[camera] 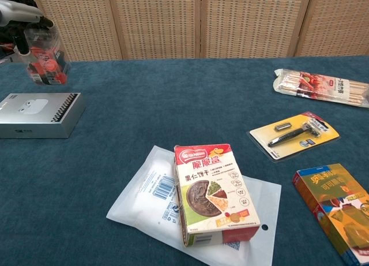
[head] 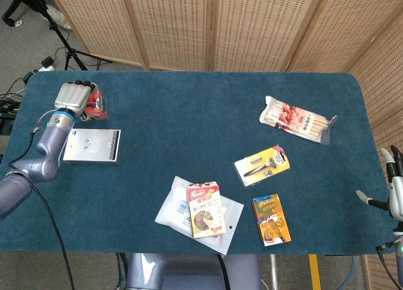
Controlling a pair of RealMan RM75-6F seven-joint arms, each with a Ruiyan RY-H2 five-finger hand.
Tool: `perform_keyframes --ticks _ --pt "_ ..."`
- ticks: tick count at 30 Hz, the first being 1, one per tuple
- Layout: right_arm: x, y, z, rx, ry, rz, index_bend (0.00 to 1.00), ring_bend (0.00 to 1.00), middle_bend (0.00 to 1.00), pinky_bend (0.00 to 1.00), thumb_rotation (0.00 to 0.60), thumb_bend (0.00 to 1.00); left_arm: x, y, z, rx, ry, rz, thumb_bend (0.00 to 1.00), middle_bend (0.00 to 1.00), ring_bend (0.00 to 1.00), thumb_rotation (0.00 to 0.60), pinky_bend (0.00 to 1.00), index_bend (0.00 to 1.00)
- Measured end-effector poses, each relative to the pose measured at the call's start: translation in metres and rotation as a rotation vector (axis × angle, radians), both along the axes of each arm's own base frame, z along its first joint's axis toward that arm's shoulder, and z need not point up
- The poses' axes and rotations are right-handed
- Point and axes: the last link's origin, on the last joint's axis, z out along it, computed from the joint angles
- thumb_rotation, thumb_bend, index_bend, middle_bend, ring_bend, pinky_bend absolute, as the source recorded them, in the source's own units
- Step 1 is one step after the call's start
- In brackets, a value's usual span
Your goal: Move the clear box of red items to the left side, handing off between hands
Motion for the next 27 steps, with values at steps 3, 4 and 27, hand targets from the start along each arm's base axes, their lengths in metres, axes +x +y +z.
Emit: perform_keyframes --ticks 3,4,27 --pt "0.0 -0.001 -0.001 0.002 0.0 -0.002 0.0 0.0 0.0 0.0 0.6 0.0 -0.006 0.0 -0.003 -0.02 0.018 0.008 0.4 0.18 0.17 0.6 0.27 0.65" --pt "0.0 -0.001 -0.001 0.002 0.001 -0.002 0.0 0.0 0.0 0.0 0.6 0.0 -0.008 -0.001 -0.004 -0.029 0.026 0.009 0.39 0.16 0.16 0.6 0.27 0.64" --pt "0.001 -0.001 -0.003 -0.002 -0.009 0.006 0.0 0.0 0.0 0.0 0.6 0.0 -0.028 -0.001 -0.007 -0.011 0.122 -0.017 0.22 0.0 0.0 0.6 0.0 0.03"
